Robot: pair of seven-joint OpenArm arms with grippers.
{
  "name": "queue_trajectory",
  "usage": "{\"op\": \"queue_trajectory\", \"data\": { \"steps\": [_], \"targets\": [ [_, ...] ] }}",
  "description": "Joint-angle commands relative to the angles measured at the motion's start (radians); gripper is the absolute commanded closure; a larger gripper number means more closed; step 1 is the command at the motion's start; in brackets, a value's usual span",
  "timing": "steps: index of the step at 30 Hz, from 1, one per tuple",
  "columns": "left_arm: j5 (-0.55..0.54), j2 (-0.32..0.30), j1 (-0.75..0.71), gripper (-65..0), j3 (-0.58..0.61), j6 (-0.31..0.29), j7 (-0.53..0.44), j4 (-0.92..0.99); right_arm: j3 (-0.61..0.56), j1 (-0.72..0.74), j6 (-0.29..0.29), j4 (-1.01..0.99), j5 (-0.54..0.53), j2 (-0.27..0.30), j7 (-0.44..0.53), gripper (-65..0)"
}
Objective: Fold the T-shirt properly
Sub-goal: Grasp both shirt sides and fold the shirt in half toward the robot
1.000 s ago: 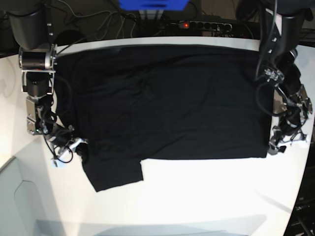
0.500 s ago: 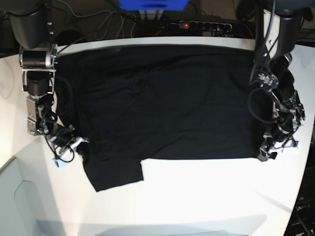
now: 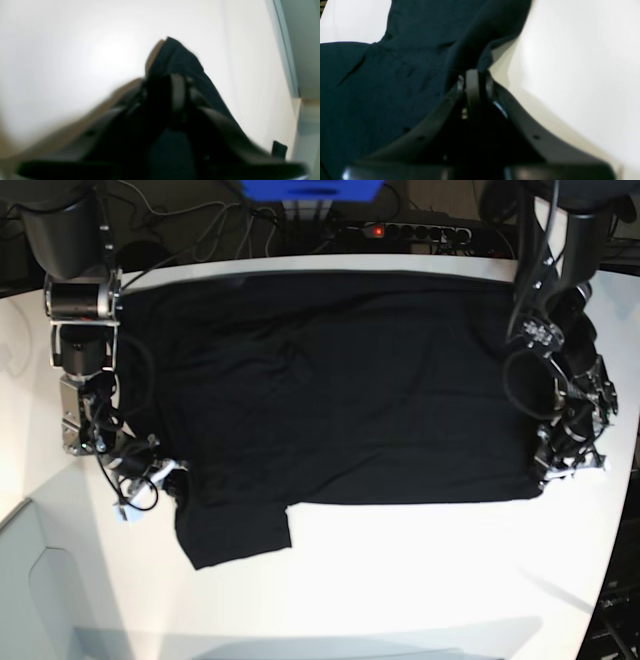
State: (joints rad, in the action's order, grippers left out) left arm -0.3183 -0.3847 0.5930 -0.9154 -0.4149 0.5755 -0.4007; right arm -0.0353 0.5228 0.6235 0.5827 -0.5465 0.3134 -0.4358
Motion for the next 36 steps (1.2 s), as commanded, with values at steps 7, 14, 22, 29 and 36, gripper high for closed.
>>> {"op": "queue_trajectory", "data": {
  "steps": [7, 14, 22, 29, 36],
  "targets": [
    [-0.015, -0.02, 0.012, 0.0, 0.002, -0.008, -0.032, -0.017, -0.005, 0.012, -0.004, 0.0, 0.041, 0.003, -0.053, 0.0],
    [-0.012, -0.013, -0.041, 0.0, 0.006, -0.008, -0.032, -0.166, -0.005, 0.018, -0.004, 0.001, 0.041, 0.007, -0.05, 0.0],
    [-0.009, -0.02, -0.057, 0.0, 0.006, -0.008, -0.024, -0.211, -0.002, 0.027, -0.006, 0.105, 0.041, 0.011, -0.056, 0.0],
    [-0.008, -0.03, -0.057, 0.0, 0.008, -0.008, -0.024, -0.212, -0.001, 0.038, -0.007, 0.112, 0.036, 0.025, -0.056, 0.0],
    [-0.008, -0.049, -0.055, 0.0, 0.008, -0.014, -0.022, -0.221, 0.001, 0.059, -0.007, 0.173, 0.035, 0.057, -0.056, 0.0]
  ]
}}
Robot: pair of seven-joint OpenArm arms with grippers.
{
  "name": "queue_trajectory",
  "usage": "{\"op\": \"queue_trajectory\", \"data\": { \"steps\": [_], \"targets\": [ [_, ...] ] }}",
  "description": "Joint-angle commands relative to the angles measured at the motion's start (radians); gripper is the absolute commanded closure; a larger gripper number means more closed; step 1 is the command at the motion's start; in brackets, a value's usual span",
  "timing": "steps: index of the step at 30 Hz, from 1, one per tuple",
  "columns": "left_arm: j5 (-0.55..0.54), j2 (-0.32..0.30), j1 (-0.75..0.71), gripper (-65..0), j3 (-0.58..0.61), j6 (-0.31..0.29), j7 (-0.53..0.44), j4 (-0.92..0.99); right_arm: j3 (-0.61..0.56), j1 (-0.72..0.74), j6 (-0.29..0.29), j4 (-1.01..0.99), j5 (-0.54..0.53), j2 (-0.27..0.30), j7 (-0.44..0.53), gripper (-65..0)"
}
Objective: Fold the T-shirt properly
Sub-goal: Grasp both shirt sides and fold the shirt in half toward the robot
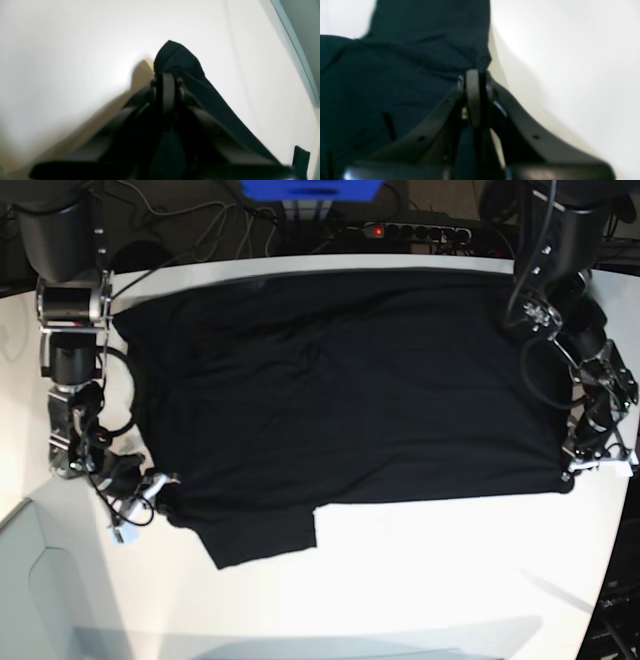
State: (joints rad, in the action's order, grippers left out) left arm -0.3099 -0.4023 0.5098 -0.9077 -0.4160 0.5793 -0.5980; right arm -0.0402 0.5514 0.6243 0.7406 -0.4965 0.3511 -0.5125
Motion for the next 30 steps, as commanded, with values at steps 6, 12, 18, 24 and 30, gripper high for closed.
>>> {"op": "queue_trajectory", "data": {
  "steps": [6, 12, 18, 24, 30],
  "targets": [
    [-0.016, -0.022, -0.024, 0.0, 0.0, -0.013, 0.02, -0.152, 0.062, -0.012, -0.008, 0.141, -0.015, 0.036, -0.042, 0.0],
    [-0.016, 0.023, -0.104, 0.0, 0.002, -0.014, 0.103, -0.343, 0.151, -0.124, -0.008, 0.314, -0.012, 0.036, -0.1, 0.0],
    [-0.016, 0.065, -0.236, 0.0, 0.043, -0.016, 0.123, -0.541, 0.202, -0.241, -0.008, 0.409, -0.011, 0.042, -0.105, 0.0],
    [-0.022, 0.069, -0.38, 0.0, 0.112, -0.016, 0.12, -0.732, 0.259, -0.344, -0.008, 0.503, -0.011, 0.042, -0.105, 0.0],
    [-0.019, 0.069, -0.452, 0.0, 0.106, -0.016, 0.12, -0.791, 0.302, -0.44, -0.008, 0.604, -0.009, 0.044, -0.105, 0.0]
  ]
}}
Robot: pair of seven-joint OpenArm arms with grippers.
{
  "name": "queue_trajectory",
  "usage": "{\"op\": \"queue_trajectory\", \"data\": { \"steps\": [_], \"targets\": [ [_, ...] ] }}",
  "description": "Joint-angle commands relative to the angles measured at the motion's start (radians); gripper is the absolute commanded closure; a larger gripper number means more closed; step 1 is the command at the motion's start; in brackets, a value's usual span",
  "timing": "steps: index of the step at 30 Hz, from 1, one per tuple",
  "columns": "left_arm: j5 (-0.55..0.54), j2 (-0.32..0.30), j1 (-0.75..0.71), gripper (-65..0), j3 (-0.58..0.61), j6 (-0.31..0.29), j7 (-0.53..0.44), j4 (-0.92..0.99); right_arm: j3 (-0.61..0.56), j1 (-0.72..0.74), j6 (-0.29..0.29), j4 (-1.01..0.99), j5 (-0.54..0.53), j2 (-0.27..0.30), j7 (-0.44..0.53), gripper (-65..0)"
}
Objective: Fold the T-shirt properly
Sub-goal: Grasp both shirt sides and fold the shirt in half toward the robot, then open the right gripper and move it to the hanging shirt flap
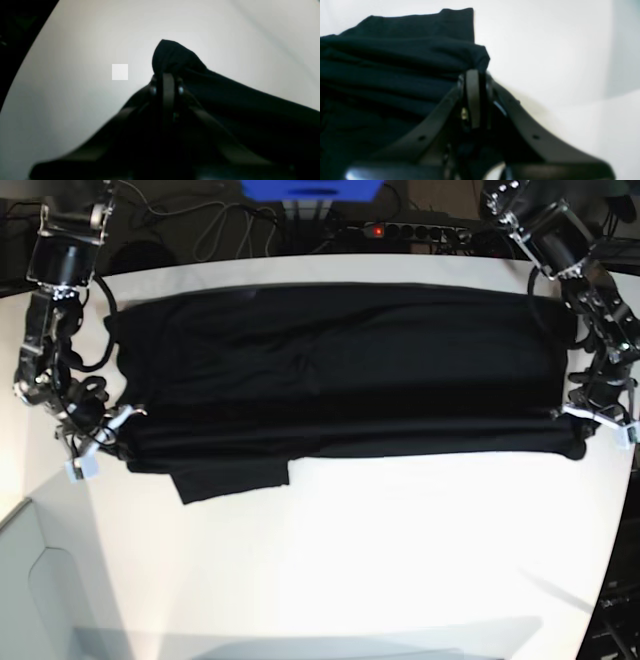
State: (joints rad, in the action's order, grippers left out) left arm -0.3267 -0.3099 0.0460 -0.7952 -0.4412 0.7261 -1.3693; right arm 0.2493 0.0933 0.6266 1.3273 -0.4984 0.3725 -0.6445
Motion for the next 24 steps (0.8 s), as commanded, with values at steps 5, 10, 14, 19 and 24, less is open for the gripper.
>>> {"op": "queue_trajectory", "data": {
  "steps": [5, 10, 14, 19, 24],
  "targets": [
    [-0.001, -0.025, -0.033, 0.0, -0.008, 0.009, -0.029, -0.025, 0.035, -0.062, -0.011, 0.094, -0.007, 0.021, 0.027, 0.0],
    [0.001, -0.024, -0.073, 0.0, -0.008, 0.014, -0.029, -0.025, 0.035, -0.108, -0.011, 0.088, -0.006, 0.023, 0.027, 0.0],
    [0.001, -0.022, -0.1, 0.0, -0.007, 0.015, -0.029, -0.025, 0.035, -0.119, -0.011, 0.045, -0.006, 0.021, 0.027, 0.0],
    [0.002, -0.001, -0.119, 0.0, -0.007, 0.017, -0.029, -0.023, 0.031, -0.122, -0.011, 0.011, -0.006, 0.018, 0.027, 0.0],
    [0.002, 0.004, -0.14, 0.0, 0.0, 0.018, -0.029, -0.015, 0.031, -0.137, -0.011, 0.008, -0.006, 0.016, 0.027, 0.0]
  ]
}}
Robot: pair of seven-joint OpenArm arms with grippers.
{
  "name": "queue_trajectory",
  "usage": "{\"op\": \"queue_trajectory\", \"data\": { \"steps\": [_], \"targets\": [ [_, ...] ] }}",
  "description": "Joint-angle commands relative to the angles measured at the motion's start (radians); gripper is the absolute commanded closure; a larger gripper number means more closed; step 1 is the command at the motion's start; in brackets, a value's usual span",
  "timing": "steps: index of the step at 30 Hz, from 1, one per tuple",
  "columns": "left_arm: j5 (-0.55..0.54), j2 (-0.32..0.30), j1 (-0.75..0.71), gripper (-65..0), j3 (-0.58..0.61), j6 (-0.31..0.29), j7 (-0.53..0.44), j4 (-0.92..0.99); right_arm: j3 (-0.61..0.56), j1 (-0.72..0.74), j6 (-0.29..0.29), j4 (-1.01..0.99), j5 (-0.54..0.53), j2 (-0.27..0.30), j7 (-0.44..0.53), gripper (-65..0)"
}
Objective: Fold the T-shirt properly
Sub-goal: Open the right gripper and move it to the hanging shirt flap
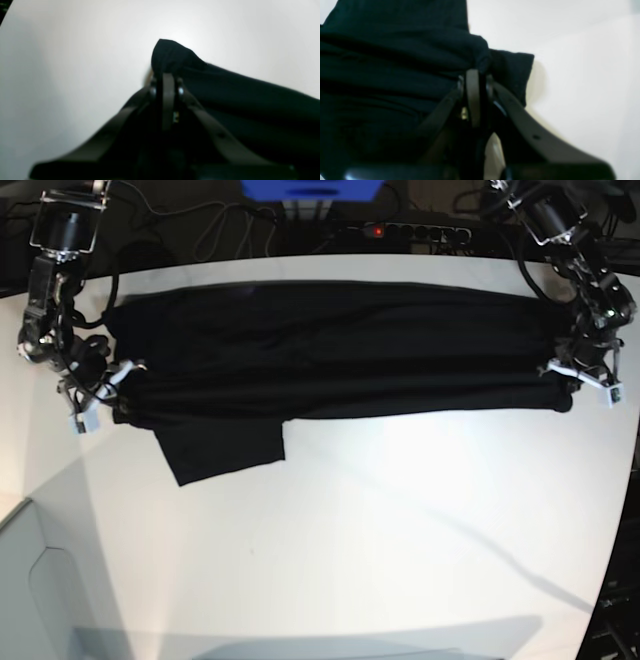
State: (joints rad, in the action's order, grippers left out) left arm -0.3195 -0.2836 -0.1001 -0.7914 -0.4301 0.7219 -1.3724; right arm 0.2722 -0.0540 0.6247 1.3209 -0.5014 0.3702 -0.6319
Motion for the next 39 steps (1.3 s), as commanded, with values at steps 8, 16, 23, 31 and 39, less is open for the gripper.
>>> {"op": "queue_trajectory", "data": {
  "steps": [8, 16, 23, 31, 39],
  "targets": [
    [0.007, -0.022, 0.004, 0.0, -0.006, 0.007, -0.025, -0.011, 0.006, 0.01, -0.009, 0.015, -0.003, 0.022, 0.013, 0.0],
    [0.147, 0.014, 0.015, 0.0, -0.004, 0.007, -0.06, -0.017, 0.009, 0.046, -0.009, 0.018, -0.003, 0.025, -0.13, -9.0],
    [0.151, 0.033, 0.004, 0.0, -0.003, 0.007, -0.127, -0.009, 0.012, 0.052, -0.009, 0.019, -0.003, 0.026, -0.134, -20.1],
    [0.151, 0.033, 0.004, 0.0, -0.003, 0.007, -0.13, -0.009, 0.04, 0.052, -0.009, 0.019, -0.003, 0.068, -0.134, -20.4],
    [0.151, 0.033, 0.006, 0.0, -0.003, 0.007, -0.13, -0.009, 0.118, 0.076, -0.009, 0.019, -0.003, 0.072, -0.134, -20.4]
  ]
}}
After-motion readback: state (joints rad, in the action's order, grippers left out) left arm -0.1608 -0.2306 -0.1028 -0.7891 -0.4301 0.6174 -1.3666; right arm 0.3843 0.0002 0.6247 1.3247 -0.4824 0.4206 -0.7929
